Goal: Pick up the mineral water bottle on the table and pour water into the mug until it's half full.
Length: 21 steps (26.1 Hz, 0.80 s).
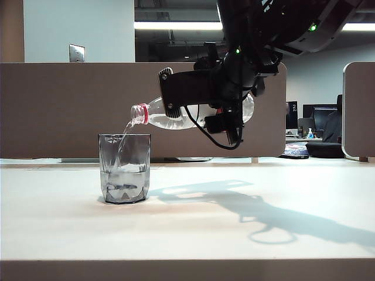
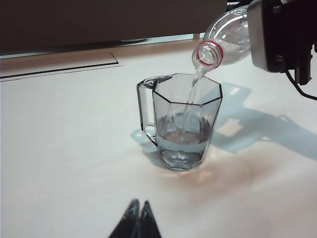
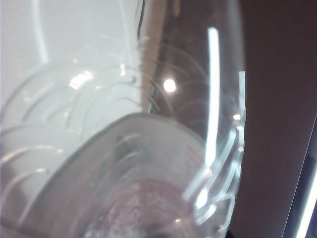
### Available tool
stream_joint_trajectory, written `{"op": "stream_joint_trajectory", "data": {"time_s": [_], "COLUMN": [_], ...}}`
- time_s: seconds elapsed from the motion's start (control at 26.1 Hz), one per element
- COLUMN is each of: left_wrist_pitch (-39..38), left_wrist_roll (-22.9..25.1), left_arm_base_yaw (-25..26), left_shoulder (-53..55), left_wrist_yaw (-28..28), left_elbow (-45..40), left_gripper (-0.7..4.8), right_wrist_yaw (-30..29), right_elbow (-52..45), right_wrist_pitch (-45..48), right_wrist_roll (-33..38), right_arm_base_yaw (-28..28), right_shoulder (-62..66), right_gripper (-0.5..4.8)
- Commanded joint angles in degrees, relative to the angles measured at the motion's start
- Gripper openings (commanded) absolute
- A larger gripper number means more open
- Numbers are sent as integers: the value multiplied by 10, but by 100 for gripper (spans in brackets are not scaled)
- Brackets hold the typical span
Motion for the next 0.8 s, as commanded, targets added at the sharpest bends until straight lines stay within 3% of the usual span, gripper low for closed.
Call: {"op": "stream_joint_trajectory", "data": {"time_s": [0.04,0.31,0.57,0.8], "left_wrist_pitch": [7,7,7,7], "left_wrist_roll": [0,0,0,0], "left_arm_base_yaw": [0,0,0,0], "left_shoulder": [1,1,1,1], "left_wrist_yaw": [1,1,1,1], "left_elbow": [2,2,2,2], "left_gripper": [-5,-5,-5,-5], "right_wrist_yaw": [3,3,3,3], "right_elbow": [6,5,5,4], "right_wrist_pitch": [22,21,-18,-32], "right_wrist_roll": [2,5,58,177], "right_arm_base_yaw": [0,0,0,0], "right_shoulder": [-6,-6,-6,-6], "right_gripper": [305,305,305,305]}}
